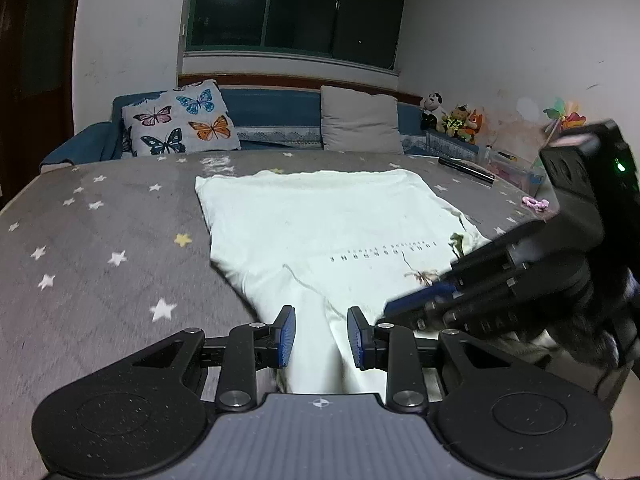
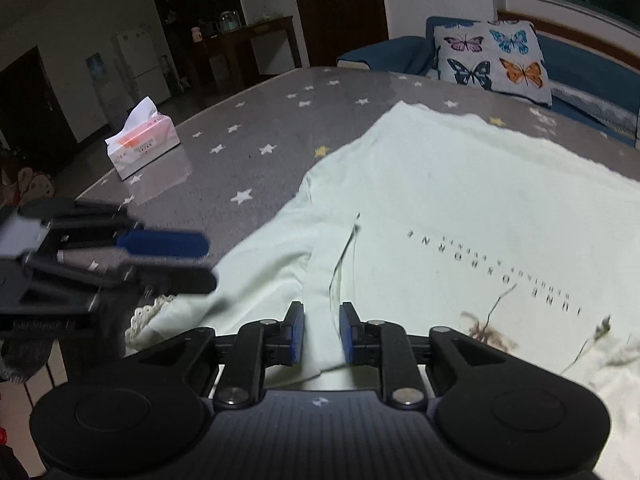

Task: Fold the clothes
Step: 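Open both tools and smooth the folded shirt edge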

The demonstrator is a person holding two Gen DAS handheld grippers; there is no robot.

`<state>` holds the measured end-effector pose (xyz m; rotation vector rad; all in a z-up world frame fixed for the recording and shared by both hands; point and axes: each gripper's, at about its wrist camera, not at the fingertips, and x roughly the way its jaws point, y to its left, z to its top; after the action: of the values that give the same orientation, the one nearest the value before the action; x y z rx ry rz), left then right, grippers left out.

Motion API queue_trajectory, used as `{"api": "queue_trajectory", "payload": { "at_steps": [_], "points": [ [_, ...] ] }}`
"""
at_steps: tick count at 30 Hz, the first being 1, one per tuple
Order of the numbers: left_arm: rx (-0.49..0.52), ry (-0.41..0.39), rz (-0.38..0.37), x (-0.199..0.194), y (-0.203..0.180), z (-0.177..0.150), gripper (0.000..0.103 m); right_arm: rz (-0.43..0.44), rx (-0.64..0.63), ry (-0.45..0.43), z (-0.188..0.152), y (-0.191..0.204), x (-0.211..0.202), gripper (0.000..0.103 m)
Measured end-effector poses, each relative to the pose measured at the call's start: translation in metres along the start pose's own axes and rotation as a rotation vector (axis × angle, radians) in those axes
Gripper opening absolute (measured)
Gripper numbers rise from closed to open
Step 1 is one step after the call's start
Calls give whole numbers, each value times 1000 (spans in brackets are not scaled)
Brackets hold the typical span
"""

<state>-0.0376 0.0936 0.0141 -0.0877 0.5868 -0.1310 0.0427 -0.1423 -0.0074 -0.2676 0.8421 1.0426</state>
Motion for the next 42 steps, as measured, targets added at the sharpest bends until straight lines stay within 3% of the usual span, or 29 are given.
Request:
{"api": "queue_trajectory", "payload": {
  "at_steps": [2, 3, 7, 20, 27, 34, 42],
  "points": [
    [4, 9, 3, 8, 1, 2, 30, 4, 10, -2, -3, -1, 0, 13],
    [7, 17, 6, 12, 1, 2, 30, 6, 14, -6, -4, 0, -1, 5],
    [14, 53, 12, 25, 5, -1, 29, -22, 13, -37, -6, 1, -9, 1],
    [18, 42, 0, 24, 2, 0, 28, -11, 51, -32, -9, -4, -6, 7],
    [48, 66, -17, 29, -2, -7, 28, -63, 17, -13, -10, -1, -9, 6],
    [62, 53, -18, 17, -4, -10, 28, 11, 5, -85, 12, 4, -6, 7],
    [64, 67, -4, 9, 0, -18, 29, 73, -18, -65, 30, 9, 28, 7]
  ]
}}
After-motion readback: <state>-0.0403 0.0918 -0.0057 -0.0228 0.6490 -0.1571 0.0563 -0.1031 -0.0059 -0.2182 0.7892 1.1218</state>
